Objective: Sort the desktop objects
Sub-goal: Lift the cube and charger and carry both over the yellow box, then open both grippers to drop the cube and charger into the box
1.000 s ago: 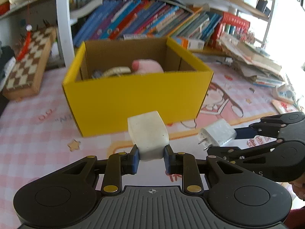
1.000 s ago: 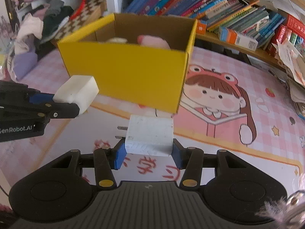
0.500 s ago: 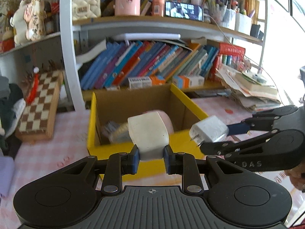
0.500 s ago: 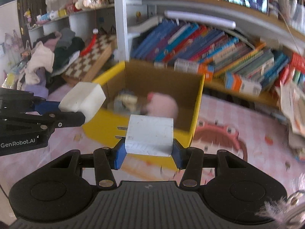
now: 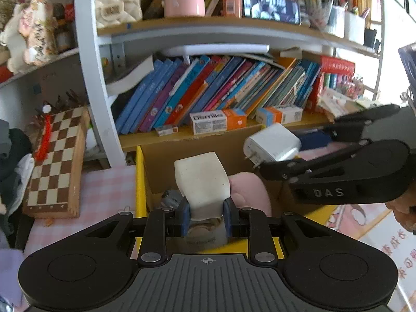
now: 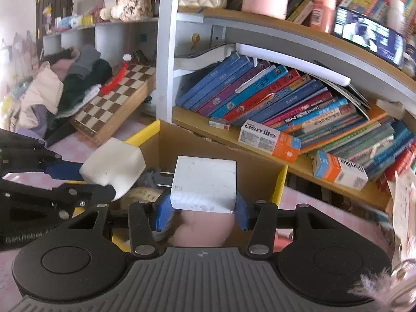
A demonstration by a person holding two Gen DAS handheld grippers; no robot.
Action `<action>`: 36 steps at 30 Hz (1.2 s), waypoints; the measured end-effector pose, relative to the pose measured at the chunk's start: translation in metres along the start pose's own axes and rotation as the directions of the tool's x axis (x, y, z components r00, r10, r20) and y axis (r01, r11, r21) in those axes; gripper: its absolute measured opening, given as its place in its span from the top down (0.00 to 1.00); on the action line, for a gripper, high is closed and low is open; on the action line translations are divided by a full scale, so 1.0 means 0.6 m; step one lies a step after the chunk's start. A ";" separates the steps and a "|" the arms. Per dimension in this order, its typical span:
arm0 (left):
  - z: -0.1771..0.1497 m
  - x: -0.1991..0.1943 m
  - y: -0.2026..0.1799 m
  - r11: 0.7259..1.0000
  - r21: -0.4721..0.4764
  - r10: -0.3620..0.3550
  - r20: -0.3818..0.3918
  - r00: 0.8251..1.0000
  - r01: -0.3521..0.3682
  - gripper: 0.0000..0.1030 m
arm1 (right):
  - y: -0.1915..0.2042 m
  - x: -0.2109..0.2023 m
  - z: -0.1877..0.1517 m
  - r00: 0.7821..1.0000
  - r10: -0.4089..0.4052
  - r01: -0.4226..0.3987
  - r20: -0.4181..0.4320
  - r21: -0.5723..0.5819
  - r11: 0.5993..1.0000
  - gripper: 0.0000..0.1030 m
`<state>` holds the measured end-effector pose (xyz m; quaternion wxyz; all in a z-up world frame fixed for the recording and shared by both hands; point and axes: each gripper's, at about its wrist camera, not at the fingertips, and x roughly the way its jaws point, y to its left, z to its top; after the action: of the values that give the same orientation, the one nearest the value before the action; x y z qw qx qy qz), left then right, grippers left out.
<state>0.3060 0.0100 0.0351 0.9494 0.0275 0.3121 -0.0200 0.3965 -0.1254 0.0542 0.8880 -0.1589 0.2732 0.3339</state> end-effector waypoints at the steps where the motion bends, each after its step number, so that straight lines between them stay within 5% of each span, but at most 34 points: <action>1: 0.005 0.012 0.002 1.000 0.000 0.000 -0.011 1.000 0.000 0.77 | -0.002 0.012 0.005 1.000 -0.001 0.001 -0.006 -0.010 1.000 0.54; 18: 0.029 0.164 0.018 0.999 0.034 0.042 -0.235 0.971 -0.035 0.76 | -0.019 0.208 0.035 0.971 0.070 -0.096 -0.228 -0.106 0.990 0.54; 26: 0.031 0.192 0.009 0.996 0.078 0.065 -0.284 0.957 -0.045 0.76 | -0.021 0.251 0.034 0.945 0.106 -0.145 -0.309 -0.107 0.984 0.54; 36: 0.031 0.204 0.004 0.996 0.083 0.059 -0.306 0.950 -0.035 0.70 | -0.025 0.256 0.038 0.944 0.109 -0.149 -0.310 -0.109 0.983 0.46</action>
<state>0.4156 0.0086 -0.0225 0.8877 0.0739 0.4544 -0.0050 0.5119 -0.0477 -0.0167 0.7995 -0.2480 0.3934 0.3802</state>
